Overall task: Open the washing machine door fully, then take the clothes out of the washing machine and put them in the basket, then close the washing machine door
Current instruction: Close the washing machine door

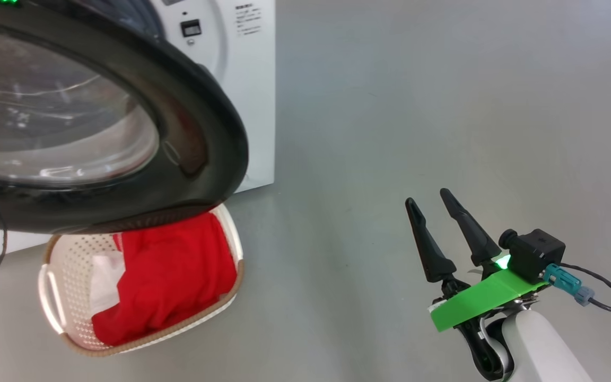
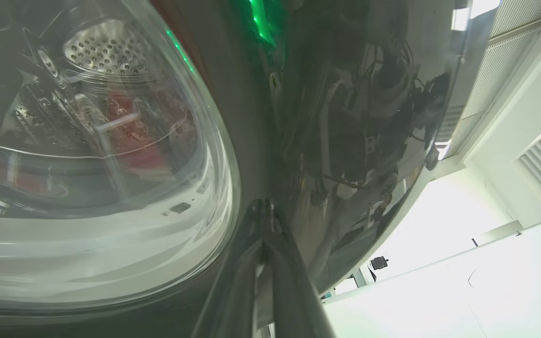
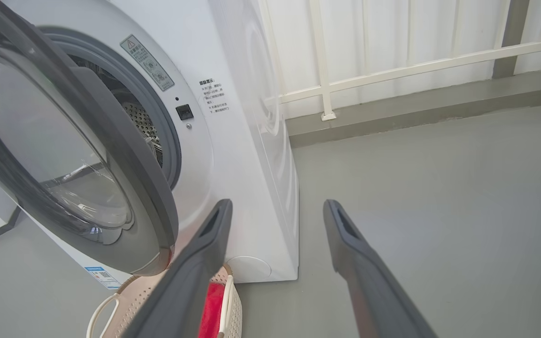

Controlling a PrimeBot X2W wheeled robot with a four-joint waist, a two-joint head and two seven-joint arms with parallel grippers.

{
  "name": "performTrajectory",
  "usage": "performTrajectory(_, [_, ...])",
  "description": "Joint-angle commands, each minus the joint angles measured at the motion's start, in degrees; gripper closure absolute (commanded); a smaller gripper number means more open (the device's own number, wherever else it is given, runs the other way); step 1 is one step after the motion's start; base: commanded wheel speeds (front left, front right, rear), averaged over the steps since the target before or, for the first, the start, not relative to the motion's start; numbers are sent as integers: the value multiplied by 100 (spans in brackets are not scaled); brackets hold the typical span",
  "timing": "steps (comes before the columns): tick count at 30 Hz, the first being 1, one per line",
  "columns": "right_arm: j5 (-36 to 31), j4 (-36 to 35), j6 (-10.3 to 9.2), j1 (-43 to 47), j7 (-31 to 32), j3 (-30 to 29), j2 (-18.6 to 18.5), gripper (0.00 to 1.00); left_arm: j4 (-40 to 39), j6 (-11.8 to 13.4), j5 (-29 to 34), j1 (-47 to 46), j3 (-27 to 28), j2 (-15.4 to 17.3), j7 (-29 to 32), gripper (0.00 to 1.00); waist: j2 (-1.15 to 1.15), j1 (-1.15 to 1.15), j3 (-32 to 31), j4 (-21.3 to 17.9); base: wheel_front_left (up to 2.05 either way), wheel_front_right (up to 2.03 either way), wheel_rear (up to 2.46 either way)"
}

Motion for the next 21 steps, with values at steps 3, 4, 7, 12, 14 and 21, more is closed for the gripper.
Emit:
performTrajectory(3, [-72, -108, 9, -148, -69, 95, -27, 0, -208, -105, 79, -12, 158, 221, 12, 100, 0, 0, -39, 171, 0, 0, 0])
performTrajectory(4, [-72, -104, 9, -155, -69, 97, -35, 0, -216, -117, 91, 16, 163, 221, 0, 91, 0, 0, -49, 204, 0, 0, 0])
performTrajectory(7, [-69, -89, 9, -169, -69, 107, -58, 0, -267, -222, 239, 139, 146, 279, -65, 26, 0, 0, -84, 290, 0, 0, 0])
performTrajectory(12, [-60, -70, 9, -173, -69, 106, -95, 0, -430, -484, 438, 411, 121, 303, -189, 0, 0, 0, -137, 430, 0, 0, 0])
performTrajectory(14, [-59, -63, 9, -171, -69, 110, -114, 0, -496, -624, 690, 539, 71, 395, -293, 0, 0, 0, -151, 489, 0, 0, 0])
performTrajectory(21, [-40, -26, 9, -185, -69, 141, -158, 0, -602, -1159, 1560, 1172, -48, 395, -1007, 0, 0, 0, -254, 693, 0, 0, 0])
